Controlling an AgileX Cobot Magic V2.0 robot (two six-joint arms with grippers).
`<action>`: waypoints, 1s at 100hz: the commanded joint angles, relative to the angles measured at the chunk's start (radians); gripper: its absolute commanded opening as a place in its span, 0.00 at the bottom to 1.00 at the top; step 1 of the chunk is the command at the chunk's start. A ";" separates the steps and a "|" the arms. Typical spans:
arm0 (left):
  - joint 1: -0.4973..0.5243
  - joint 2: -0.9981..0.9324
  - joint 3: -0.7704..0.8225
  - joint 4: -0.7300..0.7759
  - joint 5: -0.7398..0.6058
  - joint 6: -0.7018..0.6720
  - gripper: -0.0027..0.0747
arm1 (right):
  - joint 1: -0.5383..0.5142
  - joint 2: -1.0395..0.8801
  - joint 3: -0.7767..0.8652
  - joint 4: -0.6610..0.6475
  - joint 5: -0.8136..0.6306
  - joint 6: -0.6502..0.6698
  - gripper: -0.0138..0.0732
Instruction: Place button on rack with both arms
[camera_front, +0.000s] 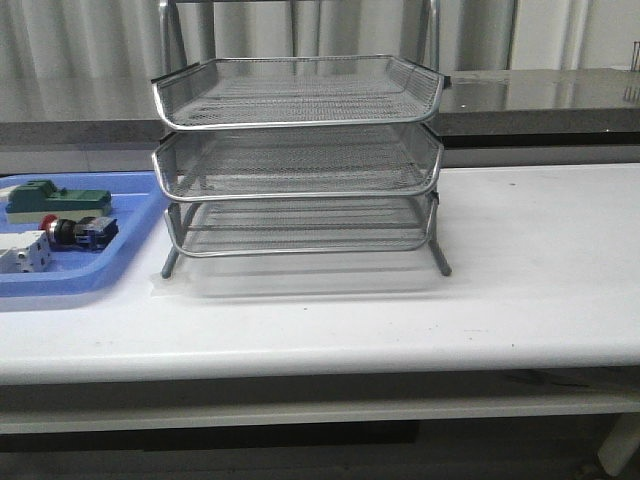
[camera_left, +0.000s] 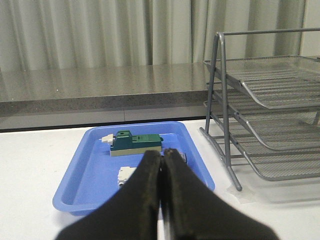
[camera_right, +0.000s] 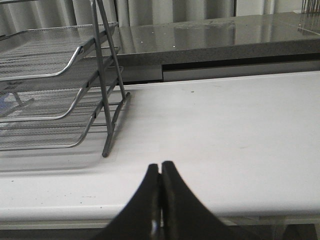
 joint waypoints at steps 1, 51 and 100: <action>0.001 -0.035 0.046 -0.006 -0.080 -0.011 0.01 | -0.006 -0.014 -0.017 0.002 -0.098 -0.011 0.09; 0.001 -0.035 0.046 -0.006 -0.080 -0.011 0.01 | -0.006 -0.012 -0.045 0.017 -0.140 -0.011 0.09; 0.001 -0.035 0.046 -0.006 -0.080 -0.011 0.01 | -0.006 0.173 -0.416 0.142 0.241 -0.011 0.09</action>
